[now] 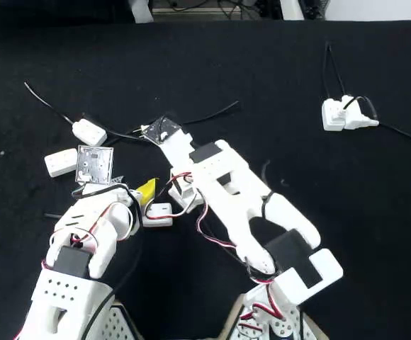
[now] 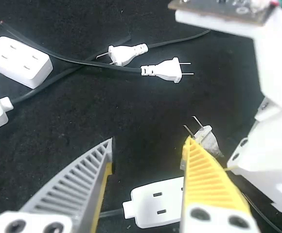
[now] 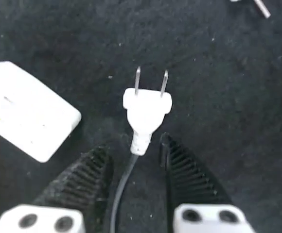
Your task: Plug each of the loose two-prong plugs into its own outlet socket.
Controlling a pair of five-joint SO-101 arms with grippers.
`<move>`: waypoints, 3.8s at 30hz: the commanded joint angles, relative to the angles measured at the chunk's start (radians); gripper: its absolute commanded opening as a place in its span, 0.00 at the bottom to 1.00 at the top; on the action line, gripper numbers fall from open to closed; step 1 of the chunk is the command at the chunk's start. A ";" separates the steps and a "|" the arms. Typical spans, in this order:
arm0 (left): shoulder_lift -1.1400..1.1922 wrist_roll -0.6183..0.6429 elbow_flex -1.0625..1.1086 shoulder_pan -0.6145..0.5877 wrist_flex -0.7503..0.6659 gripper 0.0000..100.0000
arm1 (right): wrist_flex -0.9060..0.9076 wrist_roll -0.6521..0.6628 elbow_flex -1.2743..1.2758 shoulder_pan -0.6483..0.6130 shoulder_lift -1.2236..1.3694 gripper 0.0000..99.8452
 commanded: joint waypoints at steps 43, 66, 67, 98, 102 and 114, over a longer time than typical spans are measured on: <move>-0.005 -0.009 -0.016 -0.010 -0.008 0.23 | -0.028 0.043 0.031 0.083 0.067 0.09; -0.005 -0.009 -0.019 -0.001 -0.017 0.23 | -0.028 0.098 0.025 -0.018 -0.189 0.01; -0.005 -0.009 -0.019 -0.001 -0.017 0.23 | -0.032 0.098 0.025 -0.041 -0.200 0.01; -0.005 -0.009 -0.016 -0.002 -0.017 0.23 | -0.051 0.026 0.213 -0.127 -0.668 0.01; -0.005 -0.009 -0.016 -0.004 -0.015 0.23 | -0.049 0.021 0.216 -0.167 -0.688 0.01; -0.005 -0.009 -0.016 -0.010 -0.009 0.23 | -0.048 0.028 0.231 -0.133 -0.685 0.01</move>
